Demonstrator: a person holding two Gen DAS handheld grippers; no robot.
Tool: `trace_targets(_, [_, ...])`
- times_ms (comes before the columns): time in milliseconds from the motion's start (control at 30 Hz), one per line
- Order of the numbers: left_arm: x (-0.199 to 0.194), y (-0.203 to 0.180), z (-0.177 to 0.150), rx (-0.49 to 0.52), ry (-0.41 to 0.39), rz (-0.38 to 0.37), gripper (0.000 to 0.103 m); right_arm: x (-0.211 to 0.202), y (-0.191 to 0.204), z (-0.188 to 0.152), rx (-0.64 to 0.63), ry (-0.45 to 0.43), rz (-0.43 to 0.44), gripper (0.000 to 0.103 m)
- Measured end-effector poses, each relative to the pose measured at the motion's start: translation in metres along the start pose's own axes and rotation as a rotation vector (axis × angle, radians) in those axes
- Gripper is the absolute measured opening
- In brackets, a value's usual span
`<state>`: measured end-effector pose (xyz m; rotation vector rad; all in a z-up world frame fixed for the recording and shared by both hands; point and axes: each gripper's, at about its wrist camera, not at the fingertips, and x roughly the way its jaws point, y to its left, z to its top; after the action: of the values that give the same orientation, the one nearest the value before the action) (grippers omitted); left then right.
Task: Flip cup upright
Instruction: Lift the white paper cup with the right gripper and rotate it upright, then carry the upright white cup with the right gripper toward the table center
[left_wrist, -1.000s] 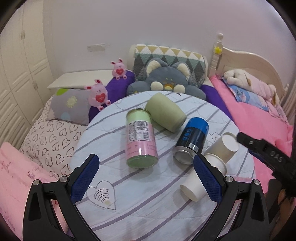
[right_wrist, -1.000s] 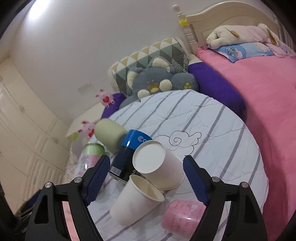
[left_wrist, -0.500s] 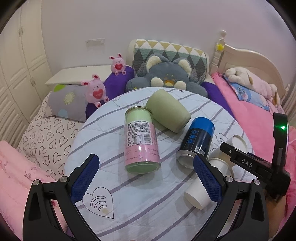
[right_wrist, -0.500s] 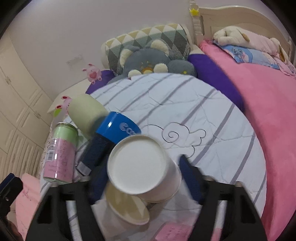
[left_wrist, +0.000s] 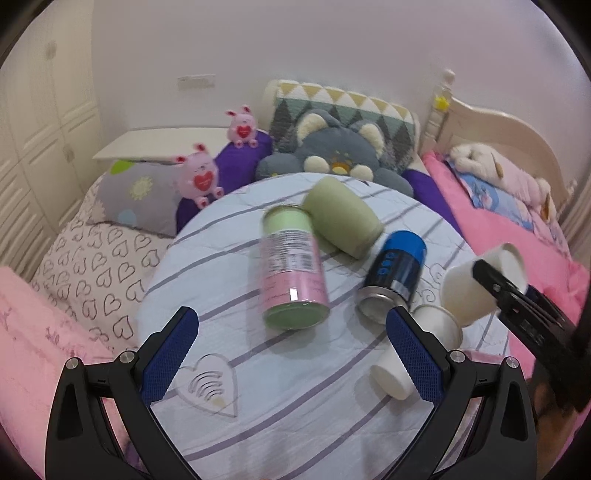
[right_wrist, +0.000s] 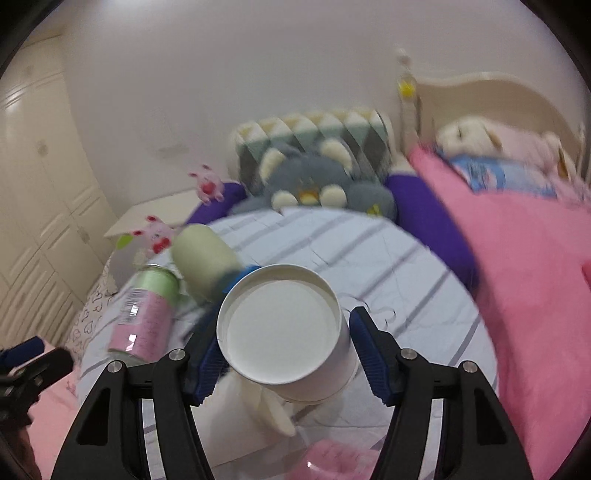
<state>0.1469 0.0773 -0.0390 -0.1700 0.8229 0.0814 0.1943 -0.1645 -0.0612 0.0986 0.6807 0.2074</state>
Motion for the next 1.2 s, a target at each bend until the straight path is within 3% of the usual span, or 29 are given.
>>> trace_targets(233, [-0.028, 0.045, -0.013, -0.076, -0.057, 0.055, 0.103, -0.024, 0.056, -0.014, -0.092, -0.066, 0.097, 0.065])
trace_targets(400, [-0.025, 0.058, -0.021, -0.084, -0.038, 0.057, 0.103, -0.023, 0.068, -0.022, -0.108, -0.091, 0.018, 0.065])
trace_targets(667, [-0.025, 0.060, -0.026, -0.079, -0.032, 0.033, 0.103, -0.045, 0.064, -0.008, -0.127, -0.229, -0.071, 0.065])
trace_targets(833, [-0.029, 0.066, -0.028, -0.093, -0.040, 0.044, 0.103, -0.046, 0.080, -0.014, -0.152, -0.210, -0.005, 0.065])
trace_targets(1033, [-0.027, 0.083, -0.034, -0.121, -0.033, 0.092, 0.103, -0.019, 0.114, -0.044, -0.166, -0.105, 0.139, 0.065])
trace_targets(1200, [-0.021, 0.094, -0.044, -0.135, -0.006, 0.115, 0.103, 0.002, 0.126, -0.070, -0.158, -0.038, 0.183, 0.065])
